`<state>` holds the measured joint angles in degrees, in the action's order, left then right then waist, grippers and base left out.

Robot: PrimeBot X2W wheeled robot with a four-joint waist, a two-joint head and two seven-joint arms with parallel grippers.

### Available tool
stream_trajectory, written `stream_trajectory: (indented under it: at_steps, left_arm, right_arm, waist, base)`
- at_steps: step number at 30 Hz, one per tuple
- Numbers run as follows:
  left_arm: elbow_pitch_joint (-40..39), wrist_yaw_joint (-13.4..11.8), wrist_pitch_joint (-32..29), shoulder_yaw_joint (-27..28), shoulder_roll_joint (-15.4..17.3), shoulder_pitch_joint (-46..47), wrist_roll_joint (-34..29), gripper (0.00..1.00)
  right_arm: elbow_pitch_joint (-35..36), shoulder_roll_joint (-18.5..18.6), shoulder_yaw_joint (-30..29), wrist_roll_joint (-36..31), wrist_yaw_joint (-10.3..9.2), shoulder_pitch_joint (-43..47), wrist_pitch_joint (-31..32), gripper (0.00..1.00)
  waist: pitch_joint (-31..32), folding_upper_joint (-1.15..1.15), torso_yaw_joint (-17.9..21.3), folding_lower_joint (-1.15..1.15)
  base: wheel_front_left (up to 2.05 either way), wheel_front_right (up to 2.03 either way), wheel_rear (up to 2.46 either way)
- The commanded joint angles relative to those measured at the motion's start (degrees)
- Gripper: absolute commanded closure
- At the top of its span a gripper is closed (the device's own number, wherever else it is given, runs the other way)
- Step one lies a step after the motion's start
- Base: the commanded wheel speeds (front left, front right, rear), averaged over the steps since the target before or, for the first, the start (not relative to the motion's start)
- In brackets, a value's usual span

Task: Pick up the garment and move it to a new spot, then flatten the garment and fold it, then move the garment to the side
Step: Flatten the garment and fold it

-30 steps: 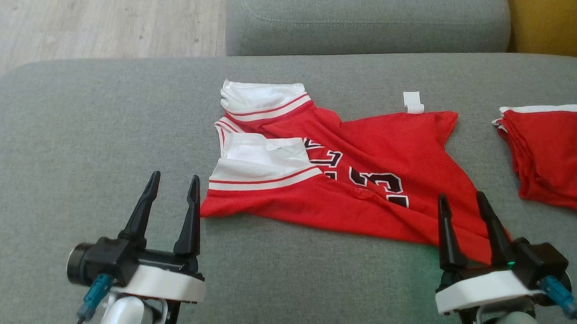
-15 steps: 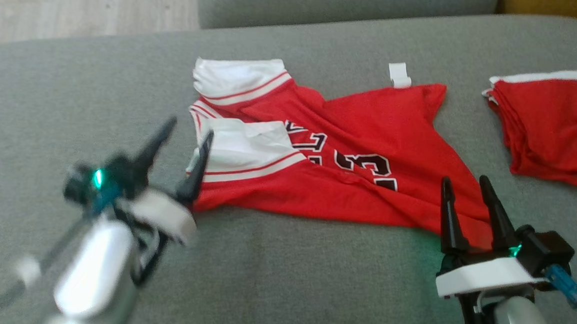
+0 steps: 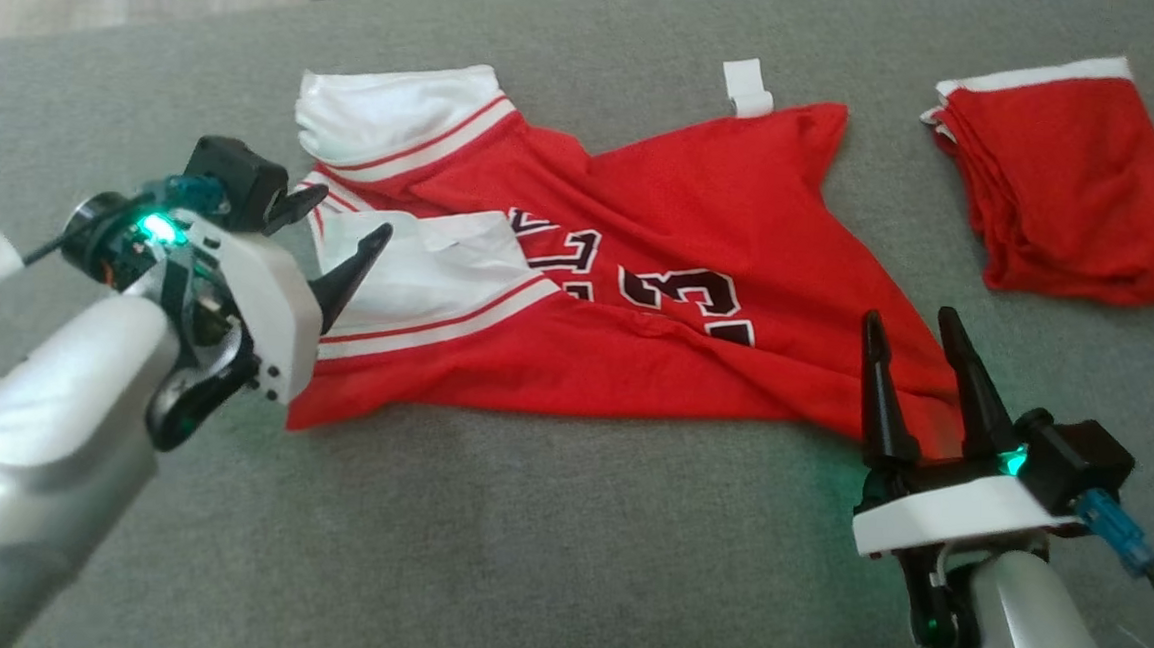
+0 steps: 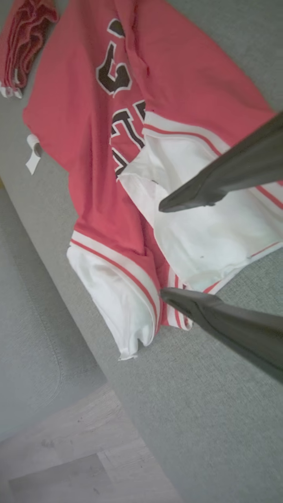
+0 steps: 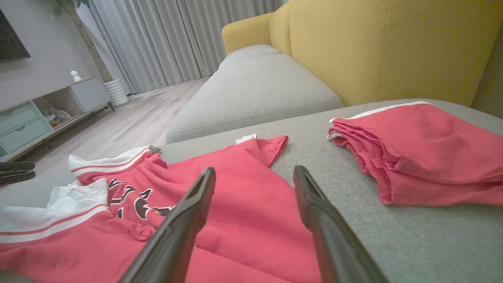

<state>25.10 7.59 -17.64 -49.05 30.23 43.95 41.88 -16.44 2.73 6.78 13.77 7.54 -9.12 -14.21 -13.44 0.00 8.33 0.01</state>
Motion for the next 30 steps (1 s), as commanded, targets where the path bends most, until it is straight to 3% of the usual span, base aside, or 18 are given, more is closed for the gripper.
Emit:
stream_trajectory:
  at_steps: [1,7,18,30]
  left_arm:
    - [-1.8,-0.1,-0.4,0.3,3.6,4.6,1.6,0.00]
    - [-0.6,-0.1,0.6,-8.3,6.8,9.2,4.9,0.00]
    - [3.8,-0.1,3.9,-18.9,7.2,14.5,8.9,0.00]
    - [6.8,-0.1,4.9,-23.6,6.8,18.0,9.8,0.00]
  right_arm:
    - [1.4,0.2,1.4,0.8,-0.05,-1.8,-0.7,0.00]
    - [1.8,0.1,1.5,1.3,-0.05,-2.4,-0.8,0.00]
    - [2.0,0.1,2.0,2.2,-0.05,-2.9,-0.8,0.00]
    - [2.4,0.1,2.3,2.8,-0.05,-3.1,-0.8,0.00]
  waist:
    - [-0.7,0.00,0.8,-0.01]
    - [-1.7,0.00,2.2,-0.01]
    - [-3.5,0.00,4.8,-0.01]
    - [-4.5,0.00,6.5,-0.01]
  base:
    - [0.00,0.00,0.00]
    - [0.00,0.00,0.00]
    - [0.00,0.00,0.00]
    - [0.00,0.00,0.00]
